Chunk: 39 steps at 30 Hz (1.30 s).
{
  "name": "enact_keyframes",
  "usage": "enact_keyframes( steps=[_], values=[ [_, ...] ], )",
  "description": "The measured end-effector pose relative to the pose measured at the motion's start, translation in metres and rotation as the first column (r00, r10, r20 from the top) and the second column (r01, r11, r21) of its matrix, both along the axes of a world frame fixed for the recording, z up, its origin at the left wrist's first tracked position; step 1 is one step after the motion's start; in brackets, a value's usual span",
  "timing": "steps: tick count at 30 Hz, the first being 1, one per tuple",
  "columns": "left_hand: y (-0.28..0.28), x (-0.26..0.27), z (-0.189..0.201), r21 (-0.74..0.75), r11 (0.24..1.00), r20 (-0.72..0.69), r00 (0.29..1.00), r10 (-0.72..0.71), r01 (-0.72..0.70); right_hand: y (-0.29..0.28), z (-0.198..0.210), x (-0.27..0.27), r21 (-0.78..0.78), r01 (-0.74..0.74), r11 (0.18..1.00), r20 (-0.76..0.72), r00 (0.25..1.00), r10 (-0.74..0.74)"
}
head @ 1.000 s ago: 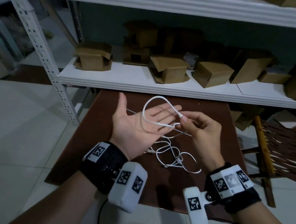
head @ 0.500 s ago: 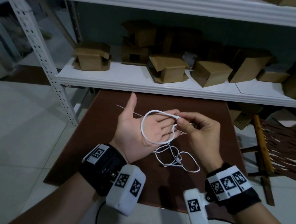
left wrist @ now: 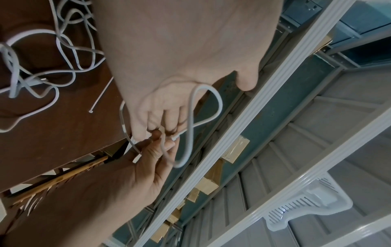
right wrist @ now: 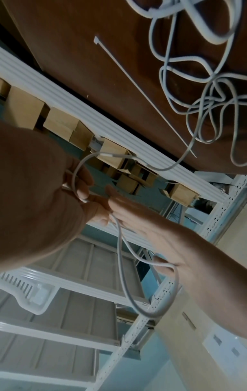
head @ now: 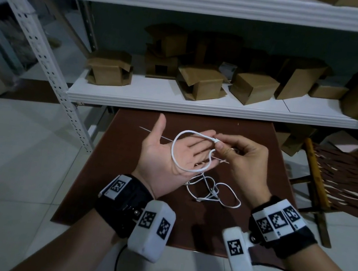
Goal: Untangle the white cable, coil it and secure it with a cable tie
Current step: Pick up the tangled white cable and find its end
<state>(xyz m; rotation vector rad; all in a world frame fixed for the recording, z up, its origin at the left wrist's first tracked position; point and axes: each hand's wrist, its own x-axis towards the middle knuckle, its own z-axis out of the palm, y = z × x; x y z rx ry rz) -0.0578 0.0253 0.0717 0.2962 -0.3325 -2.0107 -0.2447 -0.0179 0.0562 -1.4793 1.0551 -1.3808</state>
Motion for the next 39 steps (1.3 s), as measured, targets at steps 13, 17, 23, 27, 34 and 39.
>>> enact_keyframes(
  steps=[13,17,23,27,34,39],
  values=[
    [0.018,-0.037,-0.026,-0.062,0.988,0.433,0.888,0.157,-0.144,0.004,-0.001,0.007,0.050,0.140,0.989,0.123,0.982,-0.145],
    [0.019,-0.043,-0.016,-0.107,0.977,0.432,0.876,0.215,-0.186,0.005,-0.003,0.010,0.022,0.165,0.986,0.128,0.978,-0.167],
    [0.020,-0.070,-0.024,-0.209,0.927,0.575,0.728,0.374,-0.311,0.012,-0.015,0.026,-0.002,0.110,0.994,0.043,0.993,-0.110],
    [0.010,-0.052,-0.025,-0.176,0.902,0.608,0.677,0.415,-0.395,0.013,-0.018,0.033,-0.025,0.075,0.997,0.013,0.997,-0.075],
    [0.001,-0.041,-0.024,-0.182,0.894,0.538,0.719,0.440,-0.410,0.013,-0.015,0.027,-0.050,0.042,0.998,0.028,0.999,-0.041],
    [0.001,-0.036,-0.022,-0.205,0.899,0.522,0.734,0.434,-0.386,0.014,-0.015,0.029,-0.042,0.007,0.999,0.047,0.999,-0.005]
  ],
)
